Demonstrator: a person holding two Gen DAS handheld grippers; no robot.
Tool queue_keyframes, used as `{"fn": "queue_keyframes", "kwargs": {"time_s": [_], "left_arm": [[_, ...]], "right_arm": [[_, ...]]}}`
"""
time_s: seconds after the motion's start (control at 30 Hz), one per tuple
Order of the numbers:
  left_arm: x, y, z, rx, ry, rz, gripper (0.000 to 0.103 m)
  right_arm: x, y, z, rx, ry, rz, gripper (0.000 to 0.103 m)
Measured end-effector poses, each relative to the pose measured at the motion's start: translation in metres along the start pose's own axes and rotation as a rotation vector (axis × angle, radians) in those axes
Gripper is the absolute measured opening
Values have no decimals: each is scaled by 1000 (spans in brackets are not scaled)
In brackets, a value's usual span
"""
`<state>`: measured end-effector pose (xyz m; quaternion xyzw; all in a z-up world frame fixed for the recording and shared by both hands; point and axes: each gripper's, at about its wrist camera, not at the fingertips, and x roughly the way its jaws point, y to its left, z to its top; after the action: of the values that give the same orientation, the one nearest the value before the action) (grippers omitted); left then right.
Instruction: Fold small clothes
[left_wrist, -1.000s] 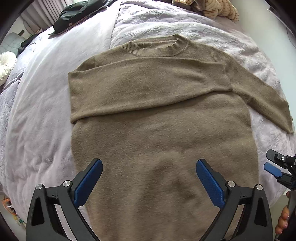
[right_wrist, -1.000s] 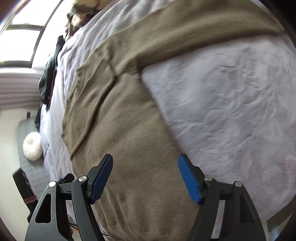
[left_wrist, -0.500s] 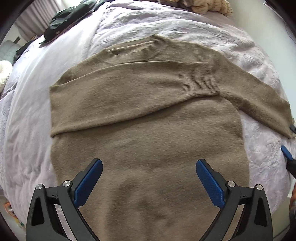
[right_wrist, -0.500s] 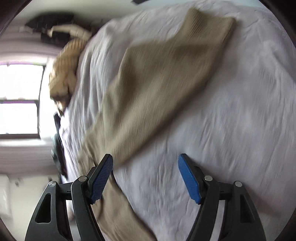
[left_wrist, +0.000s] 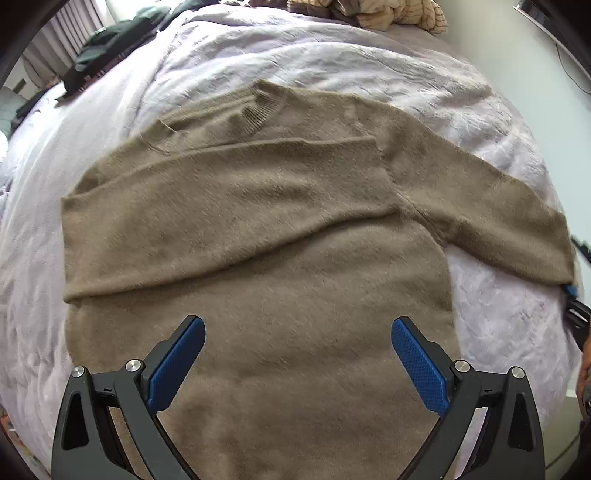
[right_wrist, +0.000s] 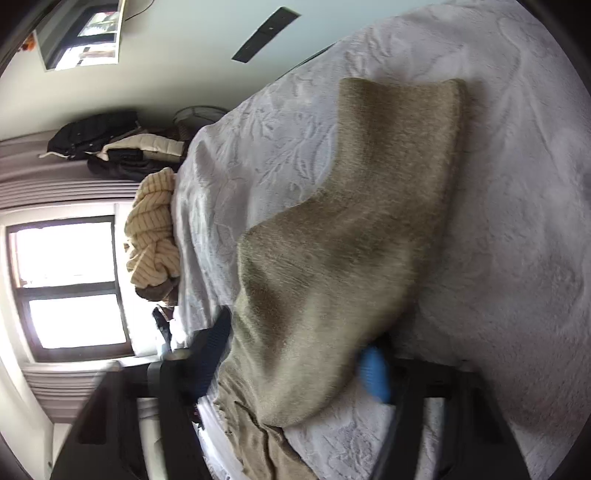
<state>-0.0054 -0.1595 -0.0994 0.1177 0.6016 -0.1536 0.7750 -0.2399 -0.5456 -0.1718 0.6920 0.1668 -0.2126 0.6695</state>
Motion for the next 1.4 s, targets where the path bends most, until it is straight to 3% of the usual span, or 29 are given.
{"fn": "queue_keyframes", "kwargs": {"time_s": [0.07,0.27,0.5,0.7,0.87,1.0,1.13,1.2,1.27,1.4], "left_arm": [[2,6,4,-10,-12,19,101],[8,37,16,-68,1,24,101],[8,81,20,-121,-25,46,101],[6,128,18,-193,-76,15,101],[6,166,9,-240,-95,29,101],[10,194,1,-285,-95,36,101],[18,213,-7,-303,-89,34,101],[20,219,-10,-308,-89,28,101],[20,226,-15,-322,-92,12,101],[15,240,-22,-346,-101,-3,101]], "right_arm": [[0,-3,0,14,0,23,8],[0,23,1,-59,4,122,8],[20,126,-32,-366,109,213,8],[84,234,-136,-801,312,213,8],[163,260,-264,-1063,559,156,8],[221,227,-330,-1101,724,22,8],[254,187,-350,-1025,788,-148,15],[255,176,-346,-948,780,-166,26],[254,178,-329,-850,732,-122,32],[254,185,-307,-706,607,-78,29]]}}
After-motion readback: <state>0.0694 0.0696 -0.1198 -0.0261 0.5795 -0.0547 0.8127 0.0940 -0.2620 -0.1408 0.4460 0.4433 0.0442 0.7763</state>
